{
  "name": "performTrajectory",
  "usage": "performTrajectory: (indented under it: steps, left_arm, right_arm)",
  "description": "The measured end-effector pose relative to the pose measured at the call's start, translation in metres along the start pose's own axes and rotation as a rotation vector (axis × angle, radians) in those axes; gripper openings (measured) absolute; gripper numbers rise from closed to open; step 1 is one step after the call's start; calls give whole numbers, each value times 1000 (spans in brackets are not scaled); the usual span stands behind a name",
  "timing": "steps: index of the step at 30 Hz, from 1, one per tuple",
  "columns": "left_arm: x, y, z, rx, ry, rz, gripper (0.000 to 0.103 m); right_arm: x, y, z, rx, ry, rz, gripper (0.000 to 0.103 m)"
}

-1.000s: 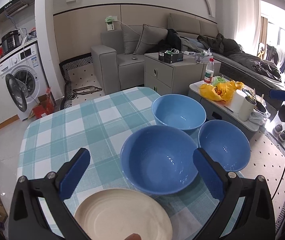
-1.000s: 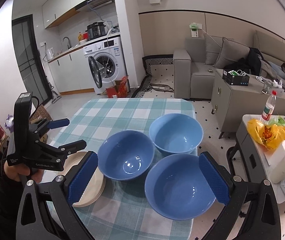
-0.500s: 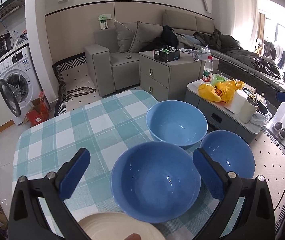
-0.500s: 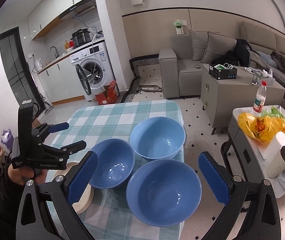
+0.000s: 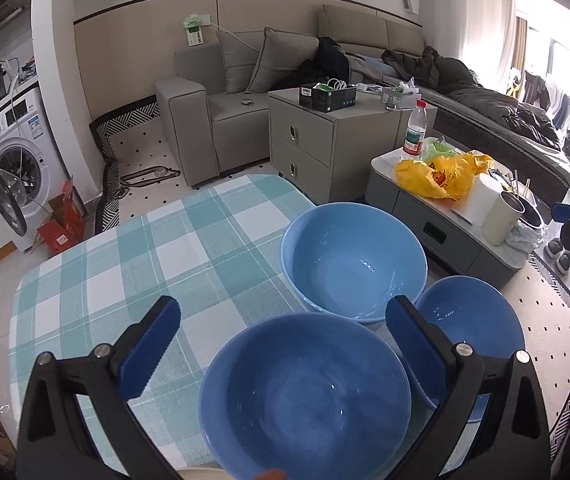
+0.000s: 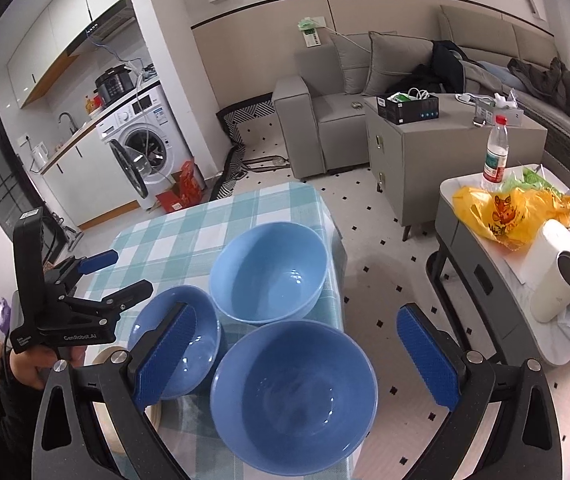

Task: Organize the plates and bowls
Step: 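Move the left gripper away from the plates toward the blue bowls, then close the left gripper on the rim of a light-blue bowl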

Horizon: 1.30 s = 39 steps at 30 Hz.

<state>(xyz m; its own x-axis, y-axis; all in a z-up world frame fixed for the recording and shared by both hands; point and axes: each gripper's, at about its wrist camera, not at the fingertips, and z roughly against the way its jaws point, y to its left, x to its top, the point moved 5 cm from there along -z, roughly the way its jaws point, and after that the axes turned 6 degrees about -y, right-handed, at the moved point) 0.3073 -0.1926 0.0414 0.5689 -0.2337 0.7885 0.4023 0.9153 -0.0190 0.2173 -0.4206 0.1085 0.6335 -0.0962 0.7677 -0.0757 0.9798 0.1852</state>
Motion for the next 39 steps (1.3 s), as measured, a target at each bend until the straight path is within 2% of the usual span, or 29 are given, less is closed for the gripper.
performTrajectory:
  steps: [8, 17, 27, 31, 33, 38, 39]
  left_arm:
    - [2, 5, -28, -37, 42, 7, 102]
    - [5, 9, -51, -37, 45, 1, 102]
    - [2, 7, -81, -49, 94, 15, 100]
    - [2, 8, -92, -65, 109, 39, 94]
    - [1, 9, -97, -71, 122, 48, 88]
    - [-1, 9, -105, -62, 139, 40, 86]
    - [-2, 9, -107, -66, 145, 38, 83]
  right_arm:
    - [1, -3, -33, -27, 40, -9, 102]
    - [5, -7, -71, -32, 77, -42, 102]
    - [-1, -16, -120, -32, 139, -69, 101]
    - [-6, -19, -139, -18, 174, -89, 98]
    - [-10, -19, -147, -14, 192, -84, 89]
    - [-17, -20, -163, -8, 224, -84, 86]
    - [-18, -21, -166, -4, 230, -86, 84]
